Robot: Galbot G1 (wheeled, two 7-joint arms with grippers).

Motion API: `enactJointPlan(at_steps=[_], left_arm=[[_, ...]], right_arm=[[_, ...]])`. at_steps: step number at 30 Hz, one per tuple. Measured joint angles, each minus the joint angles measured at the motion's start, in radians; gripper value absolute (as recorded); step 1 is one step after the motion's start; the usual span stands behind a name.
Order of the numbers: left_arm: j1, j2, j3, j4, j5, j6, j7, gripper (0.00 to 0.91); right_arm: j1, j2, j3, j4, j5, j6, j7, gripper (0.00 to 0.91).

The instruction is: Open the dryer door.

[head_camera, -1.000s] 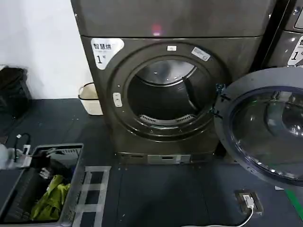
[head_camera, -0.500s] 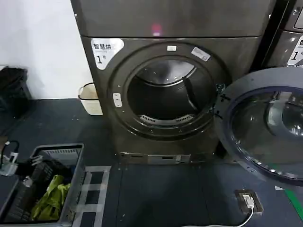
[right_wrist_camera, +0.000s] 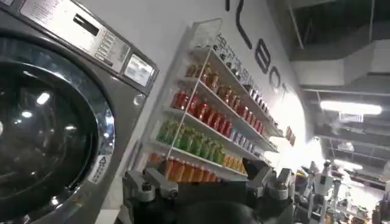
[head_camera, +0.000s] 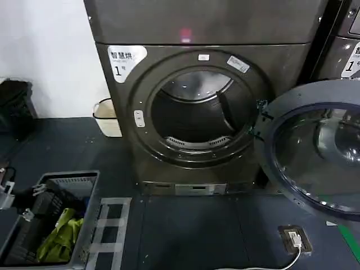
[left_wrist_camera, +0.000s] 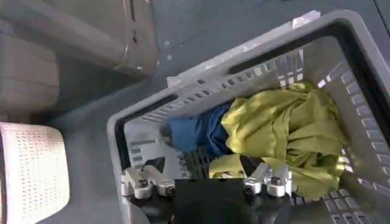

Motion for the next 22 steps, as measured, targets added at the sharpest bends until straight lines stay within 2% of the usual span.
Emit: enactJointPlan(at_steps=[22], left_arm=[[0.006,0.006,-0.027,0.010,0.026,-0.021,0.036,0.907]], right_arm=[[-0.005,0.002,0.014,0.005,0.000,-0.004,-0.002,0.907]])
